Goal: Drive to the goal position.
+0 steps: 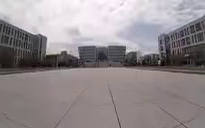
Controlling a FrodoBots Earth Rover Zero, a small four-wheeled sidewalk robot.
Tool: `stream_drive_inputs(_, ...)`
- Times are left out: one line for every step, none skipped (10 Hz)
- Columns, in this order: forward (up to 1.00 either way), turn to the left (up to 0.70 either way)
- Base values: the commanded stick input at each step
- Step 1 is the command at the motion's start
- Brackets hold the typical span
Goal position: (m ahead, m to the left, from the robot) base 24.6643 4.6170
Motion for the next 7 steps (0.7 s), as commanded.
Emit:
stream_drive_inputs(1.0,0.0)
stream_drive_inputs(1.0,0.0)
stream_drive_inputs(1.0,0.0)
stream_drive_inputs(1.0,0.0)
stream_drive_inputs(1.0,0.0)
stream_drive_inputs(1.0,0.0)
stream_drive_inputs(1.0,0.0)
